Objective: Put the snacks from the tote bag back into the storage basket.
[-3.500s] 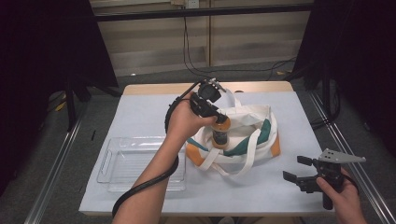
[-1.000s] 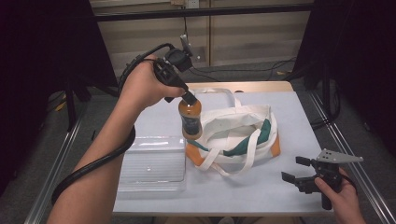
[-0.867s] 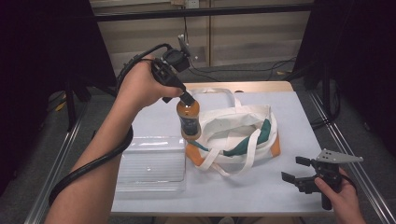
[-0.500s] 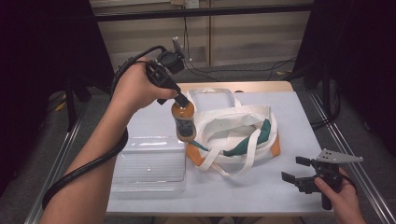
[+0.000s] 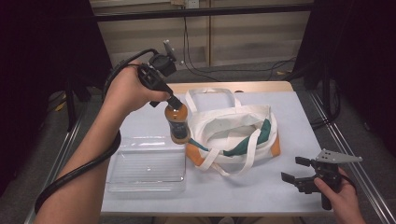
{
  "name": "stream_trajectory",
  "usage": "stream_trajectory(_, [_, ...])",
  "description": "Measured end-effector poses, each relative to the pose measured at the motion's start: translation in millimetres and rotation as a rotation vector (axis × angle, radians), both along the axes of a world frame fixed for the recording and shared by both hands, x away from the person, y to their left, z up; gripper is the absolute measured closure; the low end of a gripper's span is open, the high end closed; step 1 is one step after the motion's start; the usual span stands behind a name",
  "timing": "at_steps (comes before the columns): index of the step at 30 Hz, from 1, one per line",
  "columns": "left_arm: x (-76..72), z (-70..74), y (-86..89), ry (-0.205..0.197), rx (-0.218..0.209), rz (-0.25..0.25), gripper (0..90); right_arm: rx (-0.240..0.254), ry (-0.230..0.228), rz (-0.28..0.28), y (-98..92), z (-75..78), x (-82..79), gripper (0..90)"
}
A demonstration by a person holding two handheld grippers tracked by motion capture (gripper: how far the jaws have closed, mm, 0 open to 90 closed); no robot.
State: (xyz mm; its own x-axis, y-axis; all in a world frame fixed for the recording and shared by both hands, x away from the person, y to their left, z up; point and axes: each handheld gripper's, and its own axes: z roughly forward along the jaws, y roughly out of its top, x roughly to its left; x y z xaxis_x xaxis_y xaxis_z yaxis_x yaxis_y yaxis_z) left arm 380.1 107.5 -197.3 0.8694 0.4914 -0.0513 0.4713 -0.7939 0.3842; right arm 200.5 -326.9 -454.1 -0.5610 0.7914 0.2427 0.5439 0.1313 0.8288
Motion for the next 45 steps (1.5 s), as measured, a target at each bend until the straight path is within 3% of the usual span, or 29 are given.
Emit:
stream_trajectory(25, [-0.6,-16.7,16.9,0.012,0.035,0.012,59.2,0.0,-0.005,0.0,-0.2,0.1,0.2,5.5])
stream_trajectory(33, [-0.7,-26.4,19.9,0.02,0.043,0.006,59.2,-0.002,0.001,0.001,0.6,-0.1,0.2,5.5])
stream_trajectory(34, [0.5,-26.0,20.7,0.022,0.056,-0.016,59.2,-0.004,-0.003,0.003,0.6,-0.2,0.4,5.5])
stream_trajectory(39, [-0.3,-31.9,22.6,0.028,0.045,-0.004,59.2,0.0,-0.001,0.002,0.2,-0.1,0.3,5.5])
stream_trajectory(45, [-0.1,-38.8,21.1,0.031,0.073,-0.022,59.2,0.0,-0.003,0.003,0.0,0.1,0.3,5.5])
